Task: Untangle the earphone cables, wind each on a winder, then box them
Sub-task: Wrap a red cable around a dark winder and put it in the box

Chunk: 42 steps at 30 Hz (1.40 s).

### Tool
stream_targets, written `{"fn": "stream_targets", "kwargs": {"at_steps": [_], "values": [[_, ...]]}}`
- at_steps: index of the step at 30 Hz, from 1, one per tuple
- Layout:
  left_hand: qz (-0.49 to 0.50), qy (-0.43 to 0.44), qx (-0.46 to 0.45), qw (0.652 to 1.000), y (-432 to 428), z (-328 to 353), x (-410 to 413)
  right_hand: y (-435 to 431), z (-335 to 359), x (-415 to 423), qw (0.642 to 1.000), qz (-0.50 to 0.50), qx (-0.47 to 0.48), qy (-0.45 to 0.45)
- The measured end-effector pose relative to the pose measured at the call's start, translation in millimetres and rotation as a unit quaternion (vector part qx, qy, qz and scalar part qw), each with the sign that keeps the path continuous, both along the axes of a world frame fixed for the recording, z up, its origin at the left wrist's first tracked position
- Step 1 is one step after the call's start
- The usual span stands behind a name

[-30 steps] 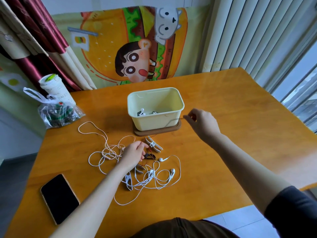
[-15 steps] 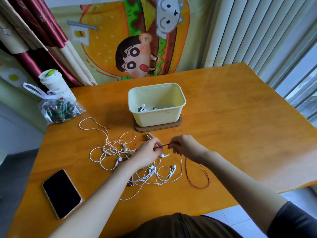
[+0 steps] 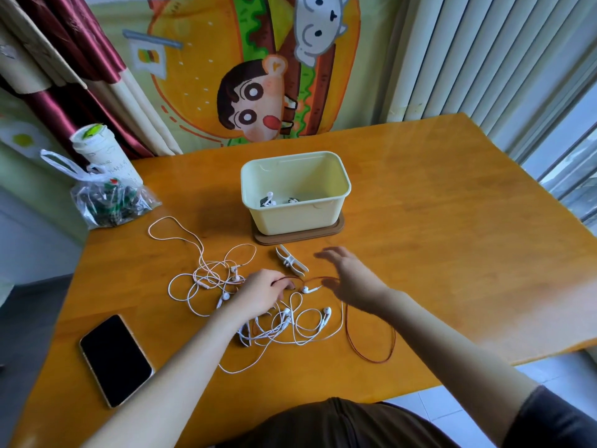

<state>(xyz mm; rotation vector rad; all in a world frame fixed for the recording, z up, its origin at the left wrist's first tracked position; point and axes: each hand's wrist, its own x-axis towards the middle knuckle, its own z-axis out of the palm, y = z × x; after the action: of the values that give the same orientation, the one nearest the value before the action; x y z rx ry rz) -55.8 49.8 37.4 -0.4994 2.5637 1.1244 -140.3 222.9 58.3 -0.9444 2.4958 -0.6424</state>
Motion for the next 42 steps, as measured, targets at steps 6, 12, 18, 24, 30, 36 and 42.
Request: {"fn": "stream_targets", "kwargs": {"at_steps": [6,12,18,24,30,36,42], "values": [[0.015,0.071,0.024,0.997,18.0,14.3,-12.0,-25.2,2.7,7.1,0.997,0.017,-0.064,-0.049],[0.019,0.035,0.048,0.998,-2.1,2.6,-1.3,-1.8,1.6,-19.6,0.99,-0.083,-0.109,-0.037],[-0.004,-0.028,0.023,0.999,-8.8,-9.8,7.8,22.1,-20.6,-40.1,0.98,-0.176,-0.089,0.02],[0.043,-0.08,-0.013,0.996,-28.2,-24.3,17.9,48.3,-35.9,-55.5,0.967,-0.254,-0.019,0.013],[-0.012,-0.038,-0.015,0.999,-1.8,-4.2,2.3,13.2,-27.6,-6.2,0.998,-0.047,0.045,-0.011],[-0.012,0.001,0.024,1.0,22.5,11.1,-8.3,-21.3,-9.1,20.4,0.997,0.014,-0.066,-0.022],[-0.006,0.017,0.051,0.999,13.7,10.2,-1.7,-5.0,-13.1,8.2,0.998,-0.025,-0.051,0.003]]}}
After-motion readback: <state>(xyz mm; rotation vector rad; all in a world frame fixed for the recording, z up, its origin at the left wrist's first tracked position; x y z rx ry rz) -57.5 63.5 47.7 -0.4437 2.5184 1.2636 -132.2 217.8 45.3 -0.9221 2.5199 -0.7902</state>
